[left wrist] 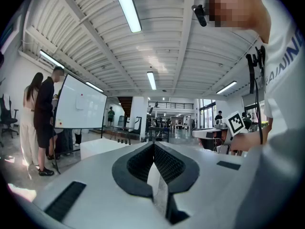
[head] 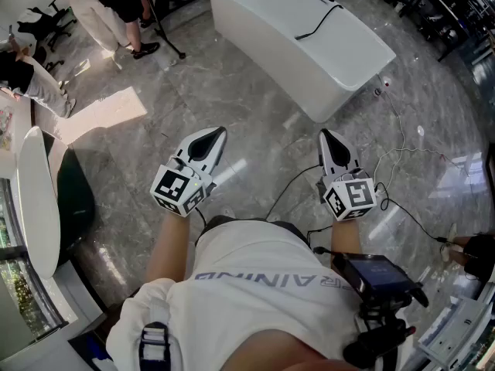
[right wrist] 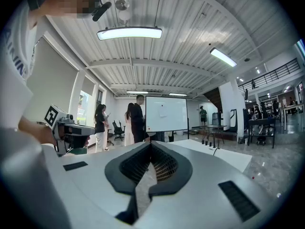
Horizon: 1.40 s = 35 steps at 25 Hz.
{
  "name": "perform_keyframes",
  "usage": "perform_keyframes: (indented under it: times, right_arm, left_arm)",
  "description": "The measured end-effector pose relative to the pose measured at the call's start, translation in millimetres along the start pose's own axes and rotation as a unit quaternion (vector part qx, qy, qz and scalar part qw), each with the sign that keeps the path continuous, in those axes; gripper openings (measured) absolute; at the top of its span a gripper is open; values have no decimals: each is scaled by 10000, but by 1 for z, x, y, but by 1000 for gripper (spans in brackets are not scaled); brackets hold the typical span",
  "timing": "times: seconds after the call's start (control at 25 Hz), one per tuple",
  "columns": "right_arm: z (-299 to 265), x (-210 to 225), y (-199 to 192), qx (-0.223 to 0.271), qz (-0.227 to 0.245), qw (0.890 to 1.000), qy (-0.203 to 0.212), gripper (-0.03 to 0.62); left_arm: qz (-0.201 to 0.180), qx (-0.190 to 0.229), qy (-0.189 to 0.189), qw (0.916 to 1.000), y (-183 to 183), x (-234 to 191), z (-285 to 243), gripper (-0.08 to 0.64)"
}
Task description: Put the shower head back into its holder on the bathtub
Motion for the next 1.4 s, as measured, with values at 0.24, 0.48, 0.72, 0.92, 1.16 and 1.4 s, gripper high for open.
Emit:
perform_keyframes:
  times: [0.24, 0.48, 0.72, 0.92, 1.16, 1.4]
  right_arm:
    - [5, -7, -3, -25, 4, 10000, 66, 12]
    - [8, -11, -6, -48, 32, 9999, 116, 12]
    - [8, -11, -7, -42, -10, 9999, 126, 12]
    - [-4, -21, -8, -104, 12, 9999, 79, 12]
    - [-33, -57, 0, -191, 5, 9998, 2, 12]
    - [-58, -98, -6, -280, -58, 9995, -102, 12]
  left_arm:
    - [55, 24, 32, 10000, -4, 6, 6, 17]
    - [84, 41, 78, 9999, -8, 6, 10, 17]
    - [-37, 59, 134, 9999, -7, 8, 10, 17]
    - [-142, 168, 160, 9996, -1, -7, 18, 17]
    - [-32, 343, 239, 9991, 13, -54, 47, 17]
    - [-63, 273, 156, 9995, 8, -97, 74, 17]
Point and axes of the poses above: the fingertips, and each gripper's own axes: z backward along the fingers, x to its right, y out of its top, the point moved 1 cm from there along z, backward along the fingers, and after that the axes turned 7 degrees about z, right-handed, at the moved point
